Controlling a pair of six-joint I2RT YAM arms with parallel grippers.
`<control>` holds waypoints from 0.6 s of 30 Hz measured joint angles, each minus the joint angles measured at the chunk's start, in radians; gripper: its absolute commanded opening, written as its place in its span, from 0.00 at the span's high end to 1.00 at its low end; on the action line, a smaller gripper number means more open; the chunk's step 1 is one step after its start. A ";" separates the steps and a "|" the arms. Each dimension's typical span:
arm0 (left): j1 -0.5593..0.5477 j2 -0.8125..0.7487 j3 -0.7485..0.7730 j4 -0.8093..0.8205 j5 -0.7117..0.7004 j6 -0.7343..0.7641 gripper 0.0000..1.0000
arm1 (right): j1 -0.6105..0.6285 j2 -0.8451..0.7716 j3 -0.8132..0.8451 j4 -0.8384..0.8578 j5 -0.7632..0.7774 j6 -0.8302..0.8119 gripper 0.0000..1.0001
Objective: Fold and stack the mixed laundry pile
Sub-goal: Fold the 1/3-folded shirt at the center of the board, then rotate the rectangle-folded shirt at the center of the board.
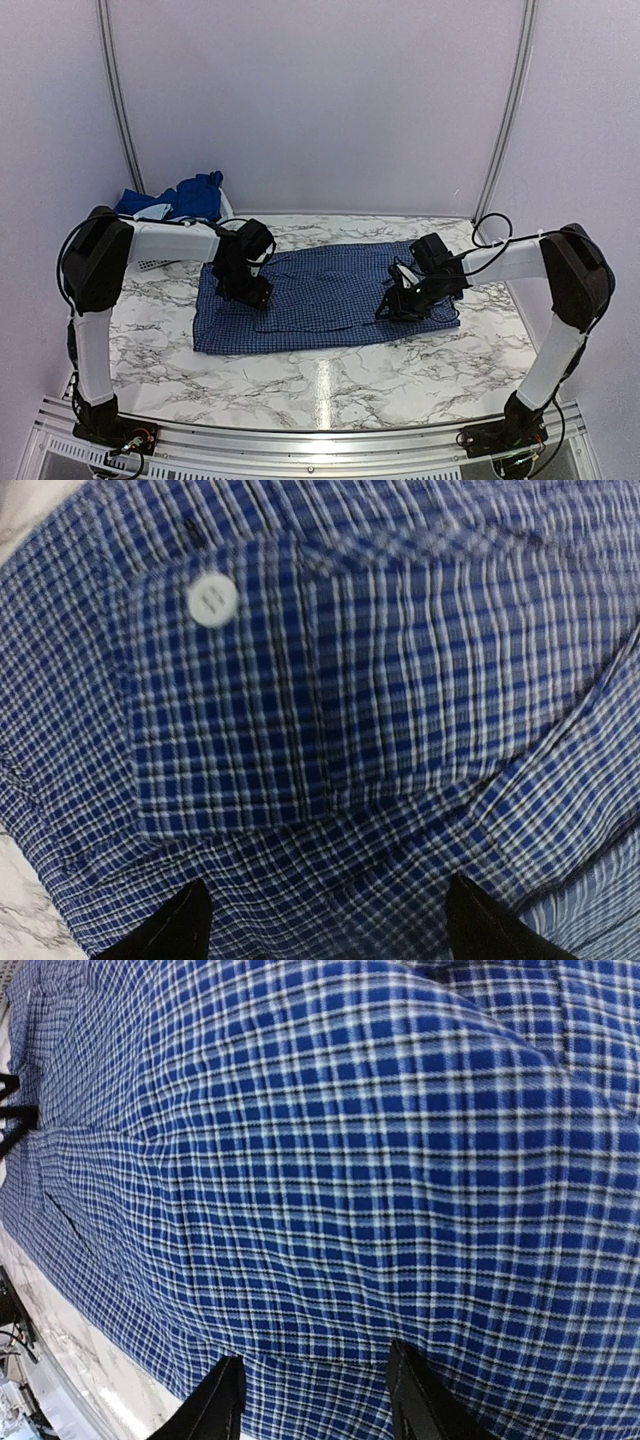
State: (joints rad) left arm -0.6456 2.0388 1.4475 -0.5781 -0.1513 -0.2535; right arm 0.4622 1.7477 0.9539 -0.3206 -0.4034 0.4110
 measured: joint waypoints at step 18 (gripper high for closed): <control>-0.376 -0.230 -0.056 -0.112 0.085 -0.148 0.01 | -0.156 0.244 0.578 -0.153 0.030 -0.245 0.50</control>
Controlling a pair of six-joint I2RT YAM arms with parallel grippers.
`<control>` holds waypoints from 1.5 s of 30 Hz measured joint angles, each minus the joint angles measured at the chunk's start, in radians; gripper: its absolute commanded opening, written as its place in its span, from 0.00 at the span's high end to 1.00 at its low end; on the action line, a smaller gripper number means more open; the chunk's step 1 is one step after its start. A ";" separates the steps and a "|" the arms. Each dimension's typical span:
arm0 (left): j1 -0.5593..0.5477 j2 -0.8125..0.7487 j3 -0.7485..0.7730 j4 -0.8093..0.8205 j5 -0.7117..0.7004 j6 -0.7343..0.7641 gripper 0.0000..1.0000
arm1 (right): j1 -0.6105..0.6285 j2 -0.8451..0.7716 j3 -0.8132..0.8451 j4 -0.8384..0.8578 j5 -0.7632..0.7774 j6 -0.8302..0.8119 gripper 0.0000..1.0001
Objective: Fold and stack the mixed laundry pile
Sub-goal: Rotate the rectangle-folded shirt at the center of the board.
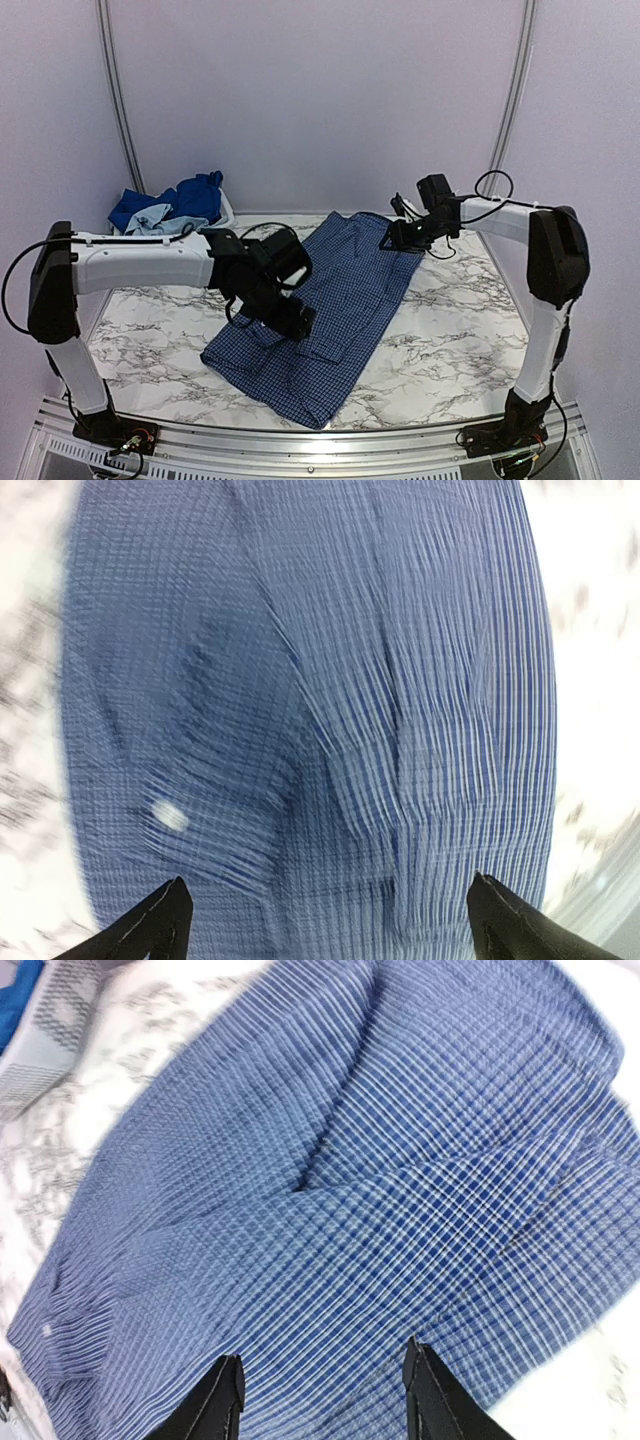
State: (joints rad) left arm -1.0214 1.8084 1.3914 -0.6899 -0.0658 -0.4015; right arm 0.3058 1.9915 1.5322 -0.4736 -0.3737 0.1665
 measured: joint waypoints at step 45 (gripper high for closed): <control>0.118 0.073 -0.009 0.145 0.036 -0.031 0.18 | 0.052 -0.095 -0.173 -0.075 -0.116 -0.065 0.51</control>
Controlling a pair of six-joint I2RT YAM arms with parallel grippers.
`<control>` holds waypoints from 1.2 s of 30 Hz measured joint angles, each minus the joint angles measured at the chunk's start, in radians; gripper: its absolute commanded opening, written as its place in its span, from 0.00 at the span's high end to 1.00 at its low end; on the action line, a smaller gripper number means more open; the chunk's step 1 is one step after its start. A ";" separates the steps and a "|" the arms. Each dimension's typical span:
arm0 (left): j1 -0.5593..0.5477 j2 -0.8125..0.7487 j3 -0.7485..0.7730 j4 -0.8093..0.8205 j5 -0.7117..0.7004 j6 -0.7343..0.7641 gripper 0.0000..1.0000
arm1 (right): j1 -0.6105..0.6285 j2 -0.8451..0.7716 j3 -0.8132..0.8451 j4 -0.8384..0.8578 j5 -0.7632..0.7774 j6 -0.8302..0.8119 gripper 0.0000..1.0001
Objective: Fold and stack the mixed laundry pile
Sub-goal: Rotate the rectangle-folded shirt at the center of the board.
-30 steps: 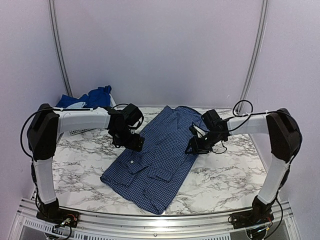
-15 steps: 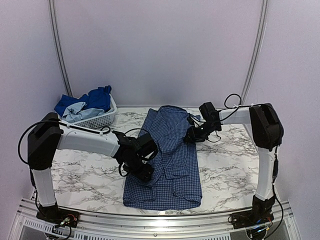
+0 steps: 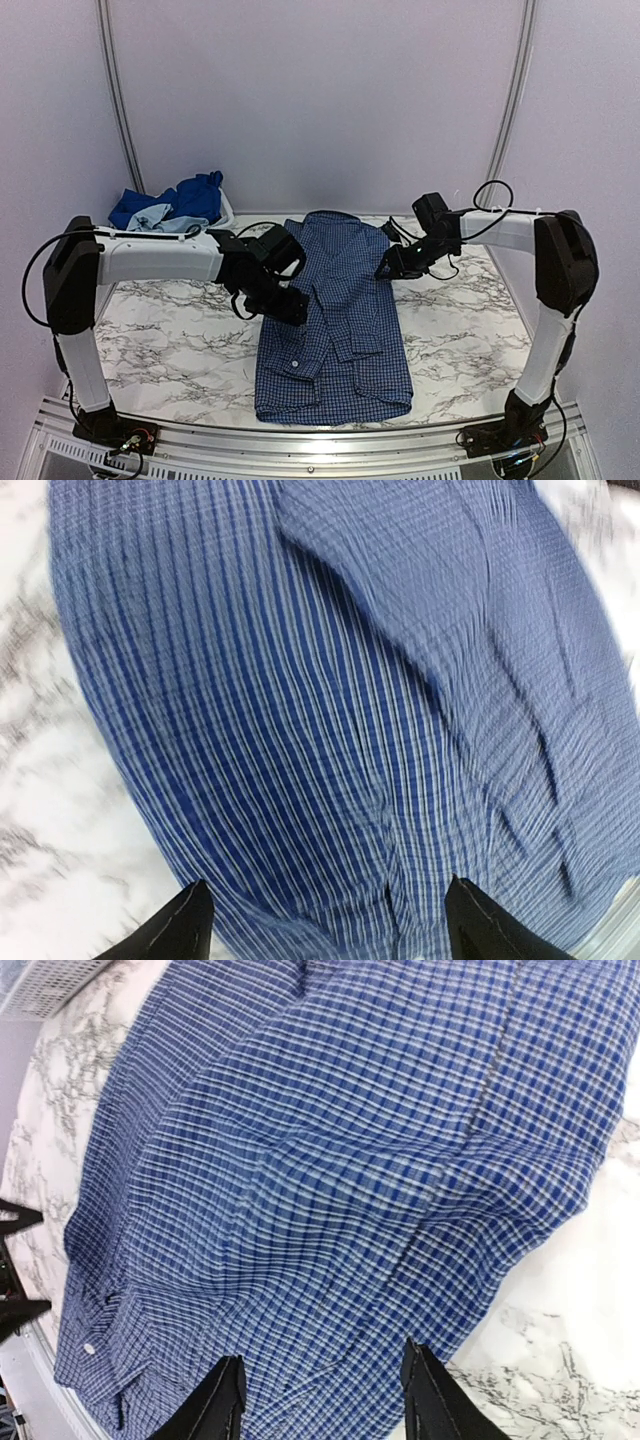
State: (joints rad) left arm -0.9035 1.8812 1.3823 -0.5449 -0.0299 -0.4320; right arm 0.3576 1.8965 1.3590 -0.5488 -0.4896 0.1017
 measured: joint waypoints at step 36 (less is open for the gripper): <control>0.097 -0.214 -0.194 0.087 0.069 -0.246 0.13 | 0.013 -0.470 -0.423 0.017 -0.111 0.148 0.46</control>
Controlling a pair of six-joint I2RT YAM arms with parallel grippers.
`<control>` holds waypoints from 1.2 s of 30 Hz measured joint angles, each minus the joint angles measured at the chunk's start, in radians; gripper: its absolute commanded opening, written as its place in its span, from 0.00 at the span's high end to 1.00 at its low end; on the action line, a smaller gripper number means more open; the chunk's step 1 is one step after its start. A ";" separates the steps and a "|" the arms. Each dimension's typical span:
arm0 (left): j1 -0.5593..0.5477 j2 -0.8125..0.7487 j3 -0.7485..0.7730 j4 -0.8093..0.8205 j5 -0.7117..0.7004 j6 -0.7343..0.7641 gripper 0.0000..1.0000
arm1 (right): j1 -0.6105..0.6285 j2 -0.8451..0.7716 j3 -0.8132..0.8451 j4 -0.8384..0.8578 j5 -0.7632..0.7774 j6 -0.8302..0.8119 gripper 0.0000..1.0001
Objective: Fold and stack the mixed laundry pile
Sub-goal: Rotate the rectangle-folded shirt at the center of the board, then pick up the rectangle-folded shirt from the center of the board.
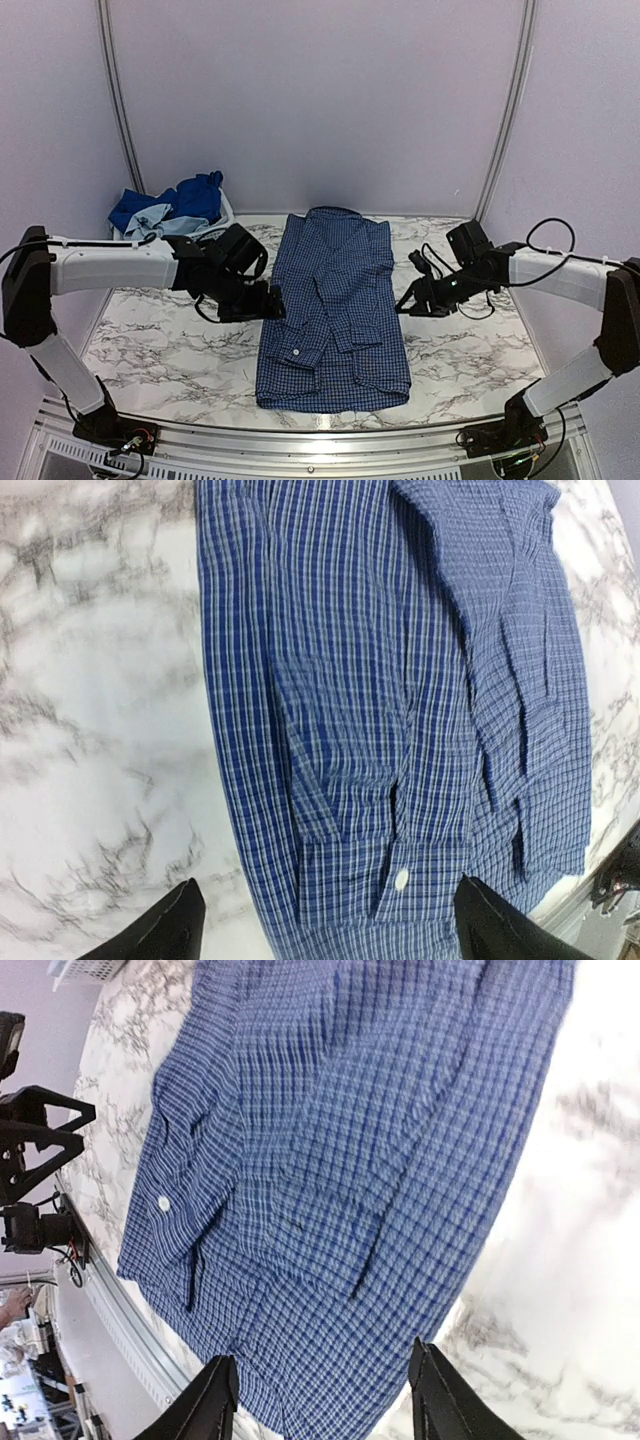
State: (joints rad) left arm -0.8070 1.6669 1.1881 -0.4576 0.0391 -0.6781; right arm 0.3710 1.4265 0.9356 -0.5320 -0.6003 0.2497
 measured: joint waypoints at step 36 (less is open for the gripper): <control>-0.295 -0.174 -0.628 0.557 0.183 -0.491 1.00 | 0.234 -0.167 -0.579 0.388 -0.093 0.452 1.00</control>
State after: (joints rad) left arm -1.1023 1.4933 0.5598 0.0994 0.2222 -1.1694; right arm 0.6048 1.2594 0.3561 -0.1440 -0.6933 0.7013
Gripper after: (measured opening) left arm 0.090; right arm 0.007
